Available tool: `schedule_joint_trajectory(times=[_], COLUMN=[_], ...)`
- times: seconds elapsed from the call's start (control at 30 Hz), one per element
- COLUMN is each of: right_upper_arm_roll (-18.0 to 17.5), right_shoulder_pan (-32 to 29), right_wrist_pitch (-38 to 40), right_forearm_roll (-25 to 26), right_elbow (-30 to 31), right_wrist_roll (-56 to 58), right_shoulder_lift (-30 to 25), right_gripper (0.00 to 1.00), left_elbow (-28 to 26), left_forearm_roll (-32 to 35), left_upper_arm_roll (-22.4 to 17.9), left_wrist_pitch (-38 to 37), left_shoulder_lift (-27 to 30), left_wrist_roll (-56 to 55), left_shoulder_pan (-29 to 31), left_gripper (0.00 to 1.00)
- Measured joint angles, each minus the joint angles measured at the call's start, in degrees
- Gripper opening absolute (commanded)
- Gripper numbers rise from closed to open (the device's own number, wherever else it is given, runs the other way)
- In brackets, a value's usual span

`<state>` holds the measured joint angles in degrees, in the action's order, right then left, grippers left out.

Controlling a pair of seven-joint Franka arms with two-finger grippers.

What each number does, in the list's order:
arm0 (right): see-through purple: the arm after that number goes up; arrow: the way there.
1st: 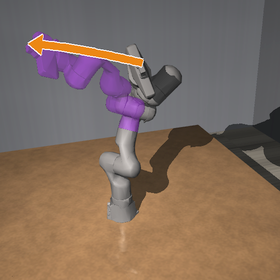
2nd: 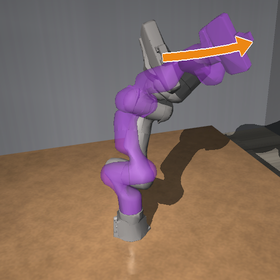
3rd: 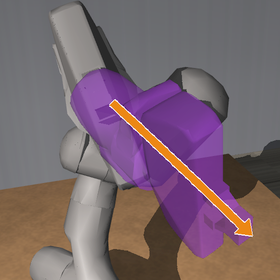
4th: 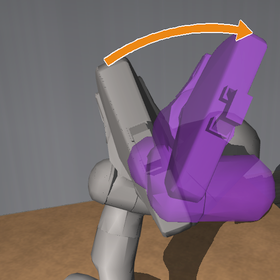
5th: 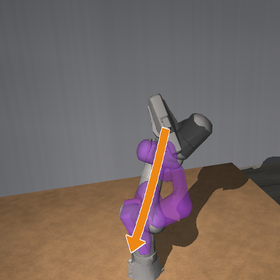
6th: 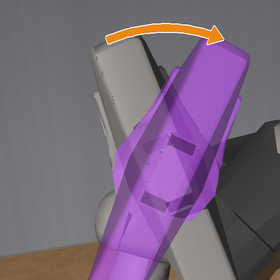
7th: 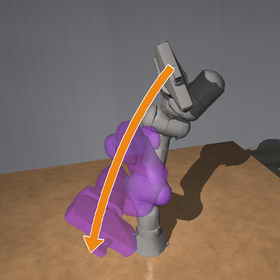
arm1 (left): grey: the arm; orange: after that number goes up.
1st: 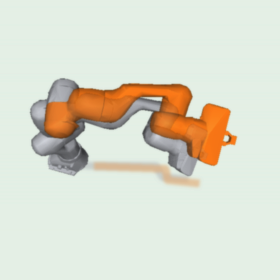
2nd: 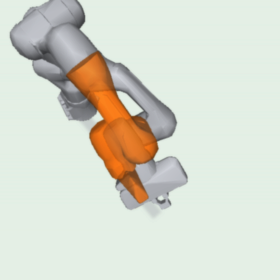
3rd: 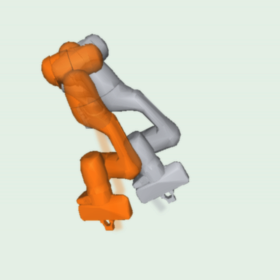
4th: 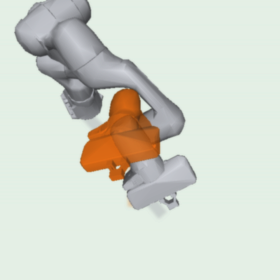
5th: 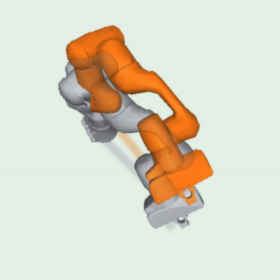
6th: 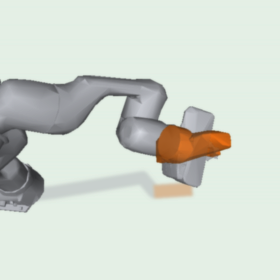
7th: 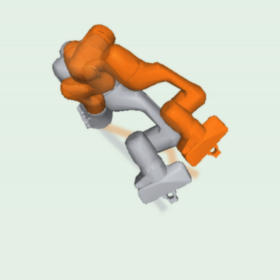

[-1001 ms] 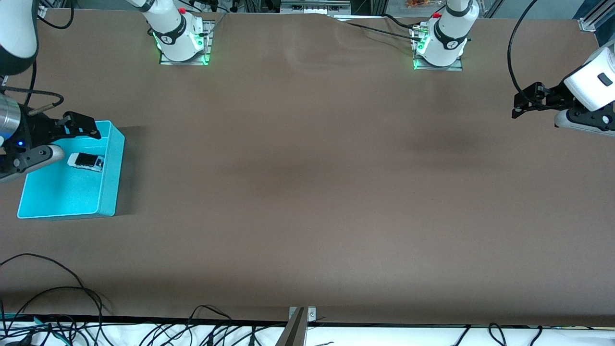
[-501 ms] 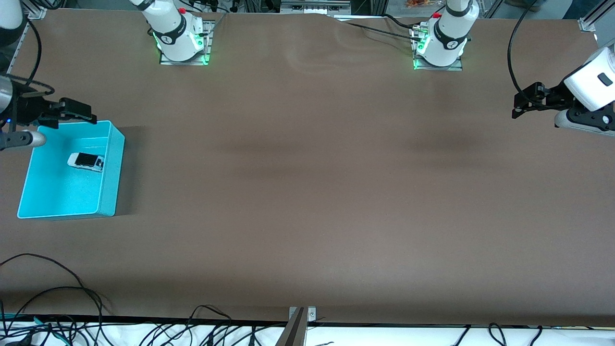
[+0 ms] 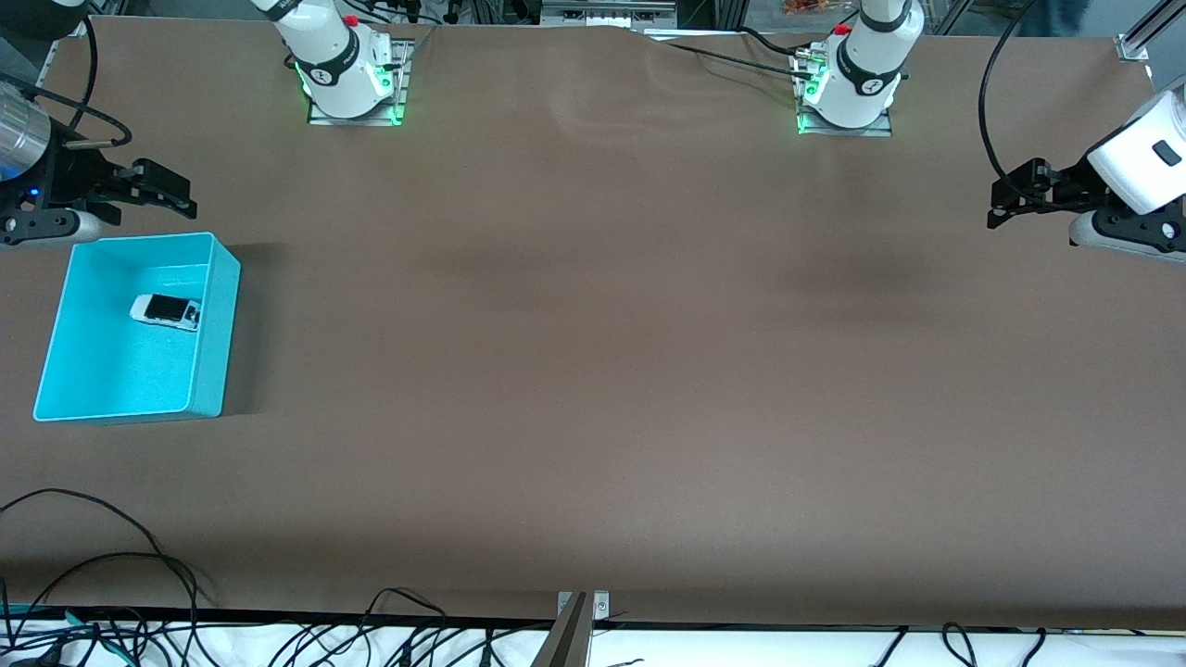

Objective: Wind and store white jeep toy

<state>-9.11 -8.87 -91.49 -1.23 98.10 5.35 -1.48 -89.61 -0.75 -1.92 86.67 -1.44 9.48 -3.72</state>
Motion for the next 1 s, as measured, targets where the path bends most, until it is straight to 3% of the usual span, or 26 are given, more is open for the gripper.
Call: schedule_joint_trajectory(times=[1.0], right_upper_arm_roll=[-0.10], right_shoulder_pan=[-0.68], right_wrist_pitch=[-0.91], right_forearm_roll=[0.04], right_elbow=[-2.80], right_wrist_roll=[0.00], right_shoulder_lift=[1.85], right_gripper=[1.00], left_elbow=[0.00], left_forearm_roll=[0.00], left_upper_arm_roll=[0.01], left_wrist_pitch=[0.00], left_shoulder_lift=[0.00], left_wrist_roll=[0.00], left_shoulder_pan=[-0.01], left_gripper=[1.00])
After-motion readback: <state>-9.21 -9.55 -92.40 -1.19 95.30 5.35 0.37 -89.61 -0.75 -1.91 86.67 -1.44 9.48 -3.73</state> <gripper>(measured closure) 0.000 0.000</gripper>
